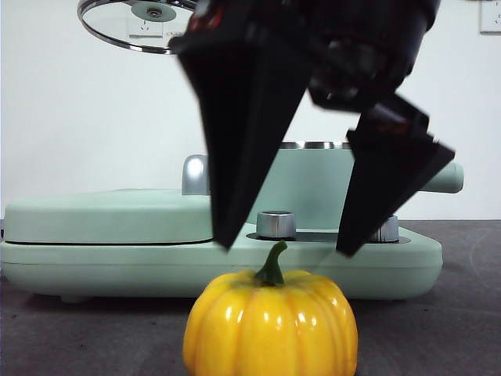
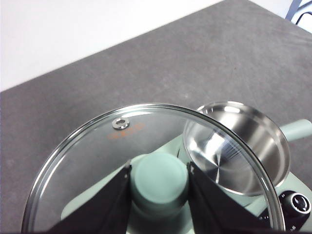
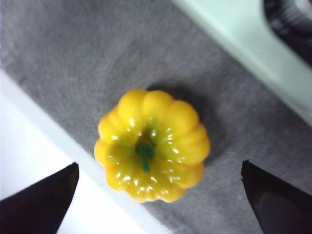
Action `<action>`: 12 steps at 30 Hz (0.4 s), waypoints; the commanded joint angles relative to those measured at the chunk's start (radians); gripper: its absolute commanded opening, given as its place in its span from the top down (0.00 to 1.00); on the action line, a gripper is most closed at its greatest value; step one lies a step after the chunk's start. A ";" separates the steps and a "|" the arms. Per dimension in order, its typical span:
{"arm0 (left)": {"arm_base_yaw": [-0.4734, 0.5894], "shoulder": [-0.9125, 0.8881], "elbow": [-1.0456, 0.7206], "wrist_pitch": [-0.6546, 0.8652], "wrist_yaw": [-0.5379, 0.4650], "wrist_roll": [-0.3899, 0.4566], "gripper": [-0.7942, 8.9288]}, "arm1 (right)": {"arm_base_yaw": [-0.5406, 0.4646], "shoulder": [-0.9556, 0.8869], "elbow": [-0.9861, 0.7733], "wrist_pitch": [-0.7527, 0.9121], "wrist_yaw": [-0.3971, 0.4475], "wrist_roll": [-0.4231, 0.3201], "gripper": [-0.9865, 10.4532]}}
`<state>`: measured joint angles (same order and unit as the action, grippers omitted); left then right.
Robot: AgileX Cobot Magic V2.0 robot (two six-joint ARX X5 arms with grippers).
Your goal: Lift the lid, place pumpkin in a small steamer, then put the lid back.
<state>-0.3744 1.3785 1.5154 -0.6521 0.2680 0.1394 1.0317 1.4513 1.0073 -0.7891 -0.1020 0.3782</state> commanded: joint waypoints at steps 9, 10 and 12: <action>-0.001 -0.006 0.028 0.016 0.008 0.010 0.84 | 0.043 0.100 0.016 0.085 0.006 0.014 0.44; 0.000 -0.006 0.028 0.016 0.008 0.010 0.84 | 0.043 0.109 0.016 0.089 0.006 0.014 0.44; 0.000 -0.006 0.028 0.016 0.008 0.010 0.84 | 0.043 0.126 0.016 0.095 0.006 0.014 0.44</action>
<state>-0.3733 1.3785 1.5154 -0.6605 0.2680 0.1390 1.0603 1.5578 1.0073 -0.6991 -0.1005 0.3828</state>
